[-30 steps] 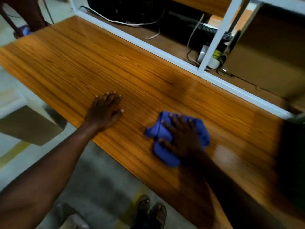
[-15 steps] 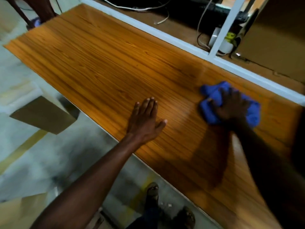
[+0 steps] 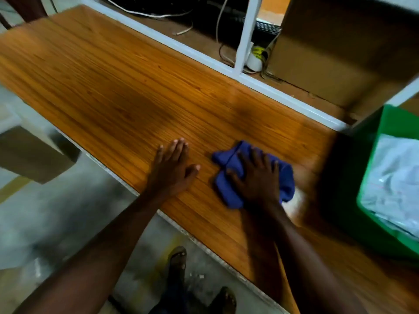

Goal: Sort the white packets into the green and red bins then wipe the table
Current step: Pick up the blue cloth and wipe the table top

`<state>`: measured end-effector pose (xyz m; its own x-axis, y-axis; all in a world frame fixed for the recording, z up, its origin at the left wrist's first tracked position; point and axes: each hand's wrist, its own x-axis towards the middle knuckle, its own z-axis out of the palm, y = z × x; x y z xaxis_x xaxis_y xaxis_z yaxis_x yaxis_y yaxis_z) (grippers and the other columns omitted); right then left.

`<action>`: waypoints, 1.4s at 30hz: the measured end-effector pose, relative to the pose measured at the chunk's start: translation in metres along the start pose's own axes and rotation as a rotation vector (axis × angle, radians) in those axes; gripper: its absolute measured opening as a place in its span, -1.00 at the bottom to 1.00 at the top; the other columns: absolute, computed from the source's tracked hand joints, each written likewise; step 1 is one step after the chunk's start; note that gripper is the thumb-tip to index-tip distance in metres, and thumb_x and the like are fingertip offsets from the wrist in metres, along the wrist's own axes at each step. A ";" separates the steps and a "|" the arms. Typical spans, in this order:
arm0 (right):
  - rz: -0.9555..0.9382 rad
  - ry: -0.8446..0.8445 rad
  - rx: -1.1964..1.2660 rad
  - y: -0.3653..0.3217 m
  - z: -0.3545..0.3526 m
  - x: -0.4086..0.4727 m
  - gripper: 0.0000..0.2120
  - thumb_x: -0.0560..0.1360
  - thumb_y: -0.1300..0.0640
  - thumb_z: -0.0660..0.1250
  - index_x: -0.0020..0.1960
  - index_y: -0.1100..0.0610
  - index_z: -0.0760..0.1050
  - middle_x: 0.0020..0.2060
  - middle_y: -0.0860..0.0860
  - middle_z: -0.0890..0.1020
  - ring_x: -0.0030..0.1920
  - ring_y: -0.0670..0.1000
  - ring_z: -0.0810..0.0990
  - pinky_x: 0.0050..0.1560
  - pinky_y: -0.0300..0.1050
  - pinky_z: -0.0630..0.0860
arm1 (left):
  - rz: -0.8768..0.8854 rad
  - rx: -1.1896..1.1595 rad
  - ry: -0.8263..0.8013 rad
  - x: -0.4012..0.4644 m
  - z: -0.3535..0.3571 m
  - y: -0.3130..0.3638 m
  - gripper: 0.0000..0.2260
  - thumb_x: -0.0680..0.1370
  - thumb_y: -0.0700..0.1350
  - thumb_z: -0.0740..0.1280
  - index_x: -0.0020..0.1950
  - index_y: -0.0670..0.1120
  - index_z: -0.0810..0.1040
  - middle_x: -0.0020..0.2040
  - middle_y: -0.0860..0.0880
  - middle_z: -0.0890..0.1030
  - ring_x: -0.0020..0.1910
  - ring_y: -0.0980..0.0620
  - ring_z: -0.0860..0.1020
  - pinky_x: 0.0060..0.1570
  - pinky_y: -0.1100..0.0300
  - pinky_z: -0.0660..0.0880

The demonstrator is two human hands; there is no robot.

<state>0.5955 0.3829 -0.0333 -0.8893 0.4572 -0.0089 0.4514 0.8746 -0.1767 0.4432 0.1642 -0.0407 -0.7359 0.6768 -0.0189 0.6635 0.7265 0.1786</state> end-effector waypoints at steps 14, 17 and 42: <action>0.674 0.165 0.161 0.093 -0.026 0.119 -0.33 0.52 -0.37 0.07 0.54 -0.08 0.26 0.55 0.15 0.23 0.55 0.32 0.10 0.47 0.47 -0.11 | 0.009 0.026 0.072 0.003 0.003 -0.009 -0.26 0.57 0.33 -0.04 0.61 -0.11 0.10 0.62 -0.11 0.15 0.61 -0.08 0.07 0.54 -0.17 -0.02; 0.487 0.147 0.089 0.043 -0.011 0.053 -0.34 0.53 -0.37 0.11 0.53 -0.07 0.27 0.56 0.15 0.25 0.54 0.31 0.16 0.46 0.46 -0.01 | 0.014 0.009 0.052 0.001 -0.001 -0.005 -0.26 0.56 0.33 -0.05 0.61 -0.12 0.12 0.62 -0.12 0.16 0.61 -0.08 0.08 0.54 -0.19 -0.02; 0.820 0.289 -0.074 0.259 -0.051 -0.363 -0.36 0.48 -0.39 0.11 0.41 -0.08 0.47 0.50 0.11 0.38 0.48 0.26 0.31 0.41 0.38 0.20 | 0.350 -0.001 -0.070 -0.100 0.030 0.227 -0.24 0.55 0.38 -0.13 0.64 -0.03 -0.05 0.65 -0.03 -0.06 0.62 0.01 -0.13 0.57 -0.13 -0.12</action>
<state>1.0389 0.4521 -0.0261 -0.2331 0.9613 0.1467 0.9534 0.2556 -0.1600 0.6711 0.2648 -0.0279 -0.4529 0.8913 -0.0235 0.8738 0.4489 0.1868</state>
